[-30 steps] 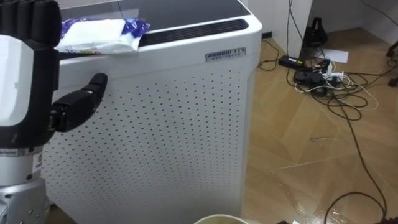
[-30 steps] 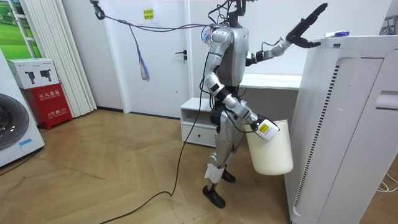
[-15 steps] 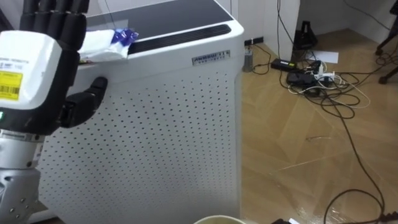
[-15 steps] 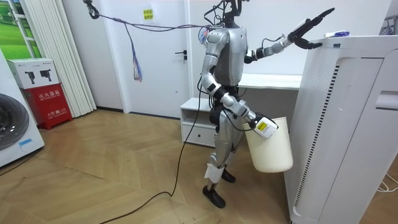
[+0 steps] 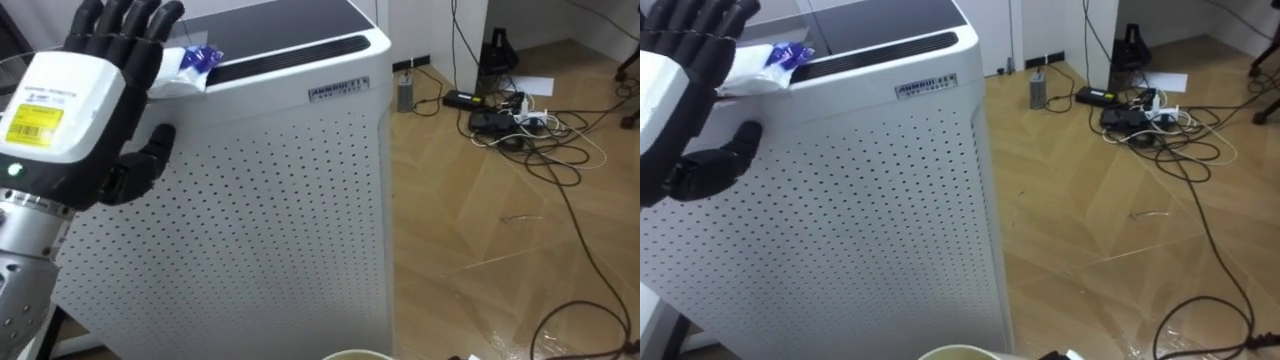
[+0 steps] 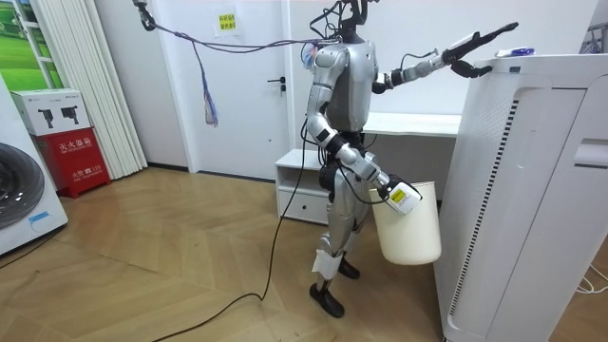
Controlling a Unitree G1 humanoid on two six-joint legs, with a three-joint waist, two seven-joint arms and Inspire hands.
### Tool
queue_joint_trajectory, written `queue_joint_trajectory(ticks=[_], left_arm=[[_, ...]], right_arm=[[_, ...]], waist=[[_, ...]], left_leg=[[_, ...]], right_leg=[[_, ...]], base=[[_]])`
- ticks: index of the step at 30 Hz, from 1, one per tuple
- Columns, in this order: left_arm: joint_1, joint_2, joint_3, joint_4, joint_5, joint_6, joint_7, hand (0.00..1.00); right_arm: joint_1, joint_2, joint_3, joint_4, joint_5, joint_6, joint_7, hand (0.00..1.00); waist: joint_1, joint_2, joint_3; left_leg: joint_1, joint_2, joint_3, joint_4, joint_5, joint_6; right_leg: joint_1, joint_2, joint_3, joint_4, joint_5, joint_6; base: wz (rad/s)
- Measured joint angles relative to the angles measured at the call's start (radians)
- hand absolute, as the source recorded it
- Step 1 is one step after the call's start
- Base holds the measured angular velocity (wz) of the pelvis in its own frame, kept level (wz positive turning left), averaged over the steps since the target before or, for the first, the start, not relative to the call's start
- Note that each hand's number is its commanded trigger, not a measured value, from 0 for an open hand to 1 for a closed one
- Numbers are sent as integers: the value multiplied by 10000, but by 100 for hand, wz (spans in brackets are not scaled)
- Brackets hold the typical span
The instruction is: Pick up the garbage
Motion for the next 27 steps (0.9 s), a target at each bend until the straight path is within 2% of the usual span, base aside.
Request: queue_joint_trajectory(ticks=[5,8,11,15,16,17,18,19,20,21,25,27], left_arm=[[0,315,-48,487,6,34,-1091,0],[-175,354,-46,522,-28,97,-1564,0],[-393,360,-40,658,-369,121,-2123,0],[-626,413,-3,848,-894,324,-2749,0],[-662,442,-4,922,-1008,330,-2809,7],[-745,528,-3,1013,-1222,369,-3008,44],[-868,594,-3,1080,-1539,453,-3258,71],[-949,610,-3,1125,-1680,493,-3406,92],[-1151,615,-4,1259,-1969,565,-3719,85],[-1323,615,-4,1440,-2133,580,-3933,100],[-1746,624,130,1638,-2680,779,-4198,100],[-2047,627,326,1755,-2942,908,-4272,100]], right_arm=[[-9,0,-5,-3,-236,301,-77,100],[-6,-64,-8,-5,-374,359,-110,100],[1,-183,-9,-8,-394,391,-56,100],[2,-221,-23,-93,-384,398,11,100],[3,-221,-20,-93,-384,400,8,100],[2,-221,-16,-93,-384,413,-2,100],[1,-230,-17,-98,-364,463,-35,100],[1,-242,-18,-104,-353,519,-62,100],[-4,-257,-16,-102,-344,625,-136,100],[-23,-280,-16,-103,-347,681,-204,100],[-32,-345,-16,-102,-351,869,-451,100],[-35,-345,-16,-104,-352,956,-562,100]], waist=[[-137,59,-38],[-62,75,-48],[-43,148,-101],[-10,205,-128],[-10,208,-131],[8,212,-133],[70,246,-137],[84,258,-136],[131,280,-132],[161,306,-107],[197,444,-75],[198,492,-96]], left_leg=[[-92,-3,12,10,14,-21],[-164,-5,73,30,59,-37],[-173,-4,92,21,99,-40],[-159,-3,180,5,128,-57],[-145,-3,196,3,130,-60],[-136,-2,211,-4,137,-71],[-131,-1,213,-12,144,-81],[-120,1,218,-12,147,-84],[-94,2,230,-10,155,-87],[-92,1,239,-9,155,-87],[-91,-7,241,-19,165,-94],[-69,0,240,-48,192,-112]], right_leg=[[-62,2,-34,19,1,-1],[-226,3,10,112,5,-21],[-256,-15,13,153,4,-22],[-310,17,144,183,18,-46],[-302,22,151,184,22,-52],[-297,30,159,194,30,-65],[-297,31,160,209,37,-75],[-295,32,163,219,39,-78],[-291,29,165,256,38,-79],[-295,26,168,288,37,-81],[-305,14,165,325,27,-82],[-309,18,164,353,6,-104]], base=[[1],[-4],[0],[-6],[-7],[-3],[0],[0],[0],[0],[0],[0]])
